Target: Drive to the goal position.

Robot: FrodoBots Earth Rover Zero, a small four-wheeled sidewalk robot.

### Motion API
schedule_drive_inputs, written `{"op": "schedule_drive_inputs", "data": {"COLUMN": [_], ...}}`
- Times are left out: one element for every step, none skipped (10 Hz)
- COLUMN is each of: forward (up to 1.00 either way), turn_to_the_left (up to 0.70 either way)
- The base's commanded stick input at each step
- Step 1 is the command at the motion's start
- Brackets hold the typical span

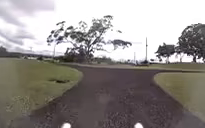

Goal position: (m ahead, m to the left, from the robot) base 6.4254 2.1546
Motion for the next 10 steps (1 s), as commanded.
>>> {"op": "schedule_drive_inputs", "data": {"forward": [0.70,0.70,0.70,0.70,0.70,0.70,0.70,0.70,0.70,0.70], "turn_to_the_left": [0.14,0.14,0.12,0.06,-0.03,-0.32,-0.35,-0.16,0.00,0.00]}}
